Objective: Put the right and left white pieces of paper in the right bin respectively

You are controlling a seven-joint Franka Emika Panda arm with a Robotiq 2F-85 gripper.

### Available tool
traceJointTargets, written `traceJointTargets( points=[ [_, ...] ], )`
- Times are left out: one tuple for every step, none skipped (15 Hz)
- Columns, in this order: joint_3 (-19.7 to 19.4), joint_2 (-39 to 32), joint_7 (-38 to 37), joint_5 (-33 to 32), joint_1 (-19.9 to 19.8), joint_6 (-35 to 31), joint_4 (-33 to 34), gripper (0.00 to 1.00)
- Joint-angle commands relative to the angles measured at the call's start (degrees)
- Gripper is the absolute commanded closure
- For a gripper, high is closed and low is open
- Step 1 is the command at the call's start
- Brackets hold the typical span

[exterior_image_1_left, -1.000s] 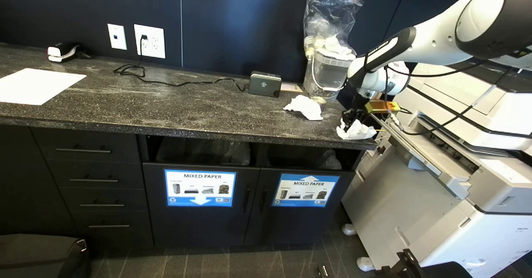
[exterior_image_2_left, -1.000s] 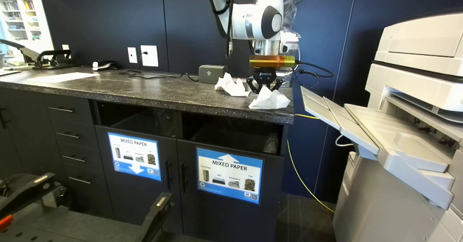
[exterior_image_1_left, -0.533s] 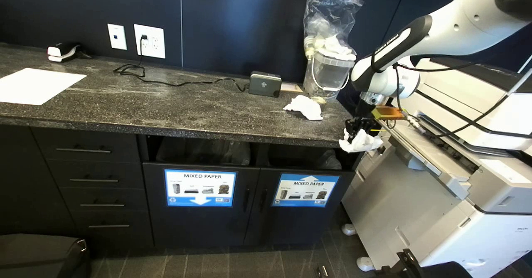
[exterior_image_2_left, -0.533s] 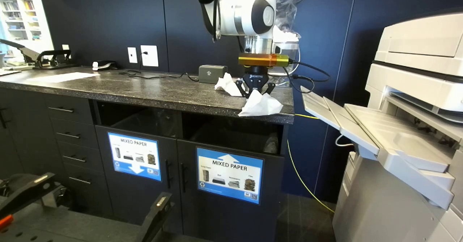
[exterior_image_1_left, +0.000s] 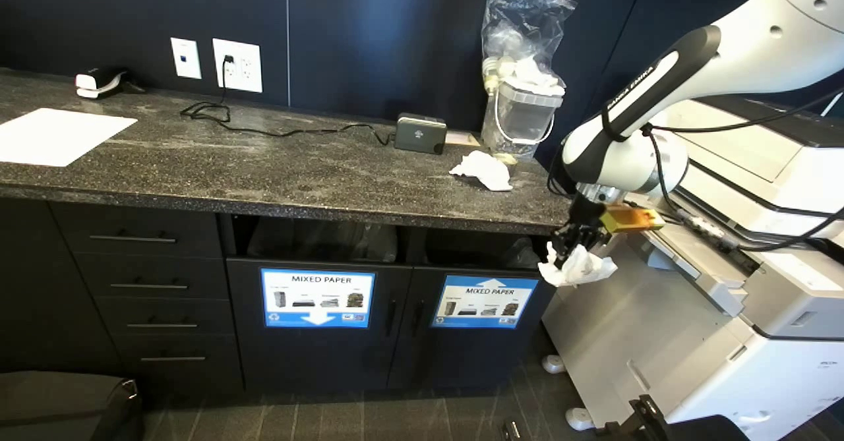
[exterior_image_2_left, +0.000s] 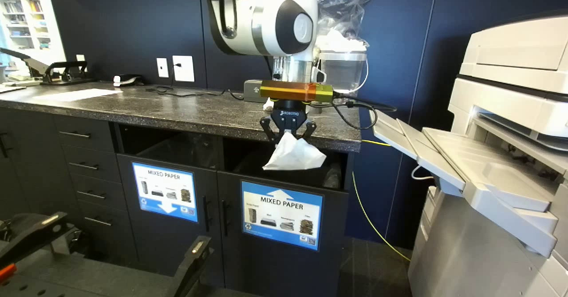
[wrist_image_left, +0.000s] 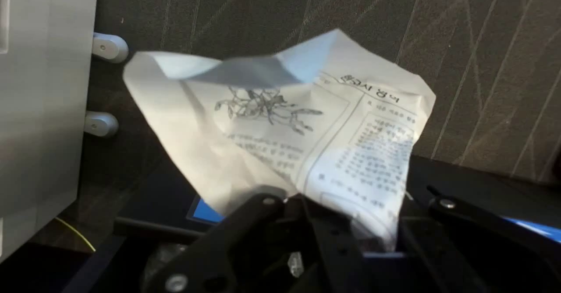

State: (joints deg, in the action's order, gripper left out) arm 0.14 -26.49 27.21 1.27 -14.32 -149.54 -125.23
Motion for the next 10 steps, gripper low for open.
traceJointTargets(
  points=[
    [4.2,6.6,4.7,3.6,-2.8,-11.5,-14.5,0.83],
    [5.9,7.2,5.9,4.9,-3.8,-14.1,-17.1,0.83],
    [8.3,7.4,7.5,6.8,-5.4,-17.0,-19.6,0.83],
    [10.4,7.4,8.5,8.0,-6.7,-19.6,-21.5,0.83],
    [12.7,7.4,9.4,9.2,-8.2,-22.2,-23.2,0.84],
    [15.1,6.9,10.0,9.9,-9.8,-24.7,-24.4,0.84],
    [18.2,6.3,10.3,10.3,-12.2,-27.1,-25.2,0.86],
    [21.0,5.4,9.9,9.8,-14.4,-29.4,-25.9,0.86],
    [23.4,4.7,9.1,8.5,-16.4,-31.1,-26.2,0.85],
    [25.3,3.7,8.3,6.8,-18.1,-32.2,-26.3,0.83]
  ],
)
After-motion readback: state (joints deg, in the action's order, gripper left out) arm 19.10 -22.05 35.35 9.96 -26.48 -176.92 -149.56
